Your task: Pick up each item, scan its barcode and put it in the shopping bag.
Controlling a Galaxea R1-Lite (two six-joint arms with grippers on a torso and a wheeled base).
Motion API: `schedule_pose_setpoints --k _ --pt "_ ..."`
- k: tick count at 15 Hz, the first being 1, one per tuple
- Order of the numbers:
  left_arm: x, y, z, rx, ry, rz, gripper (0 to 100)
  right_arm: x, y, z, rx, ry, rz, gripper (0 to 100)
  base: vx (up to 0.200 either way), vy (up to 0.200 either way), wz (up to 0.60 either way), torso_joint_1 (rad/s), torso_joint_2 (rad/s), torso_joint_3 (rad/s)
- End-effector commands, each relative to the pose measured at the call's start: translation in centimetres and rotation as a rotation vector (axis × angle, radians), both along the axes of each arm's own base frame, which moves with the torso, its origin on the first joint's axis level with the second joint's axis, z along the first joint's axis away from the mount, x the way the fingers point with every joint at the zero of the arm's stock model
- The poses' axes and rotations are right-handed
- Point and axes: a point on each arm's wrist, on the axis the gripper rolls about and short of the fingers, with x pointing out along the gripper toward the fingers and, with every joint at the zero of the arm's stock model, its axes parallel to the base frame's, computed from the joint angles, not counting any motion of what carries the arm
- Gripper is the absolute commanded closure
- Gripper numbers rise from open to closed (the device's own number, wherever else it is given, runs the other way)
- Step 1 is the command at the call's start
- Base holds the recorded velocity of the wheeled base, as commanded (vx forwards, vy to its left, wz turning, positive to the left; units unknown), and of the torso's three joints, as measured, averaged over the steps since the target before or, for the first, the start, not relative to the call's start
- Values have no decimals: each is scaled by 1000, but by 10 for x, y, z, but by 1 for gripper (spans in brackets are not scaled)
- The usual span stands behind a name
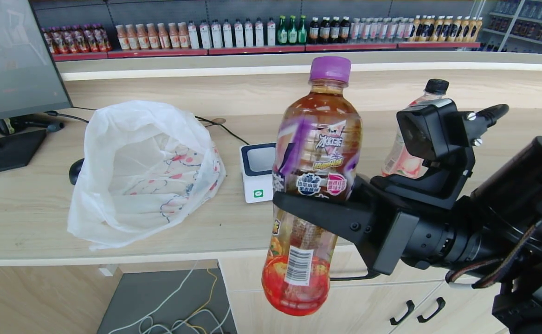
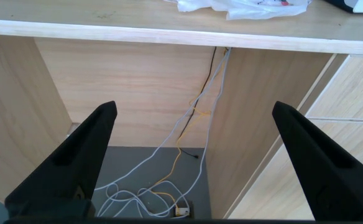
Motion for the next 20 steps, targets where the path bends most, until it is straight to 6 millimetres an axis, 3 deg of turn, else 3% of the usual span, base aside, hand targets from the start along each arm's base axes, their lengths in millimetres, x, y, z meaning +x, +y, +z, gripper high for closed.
schedule_pose_setpoints --k 1,5,10,15,20 --pt "0 0 0 0 -1 1 0 -1 -1 0 -3 -27 -23 100 0 0 0 0 0 0" --pt "0 0 0 0 -1 1 0 2 0 -4 -20 -103 -166 100 0 0 0 0 0 0" --pt "0 0 0 0 -1 1 0 -3 0 -19 -96 -175 -491 100 0 0 0 0 0 0" --pt "0 0 0 0 -1 1 0 0 5 -15 -136 -275 -680 100 0 0 0 0 0 0" --pt "0 0 0 0 -1 1 0 -1 -5 1 -82 -252 -846 100 0 0 0 0 0 0"
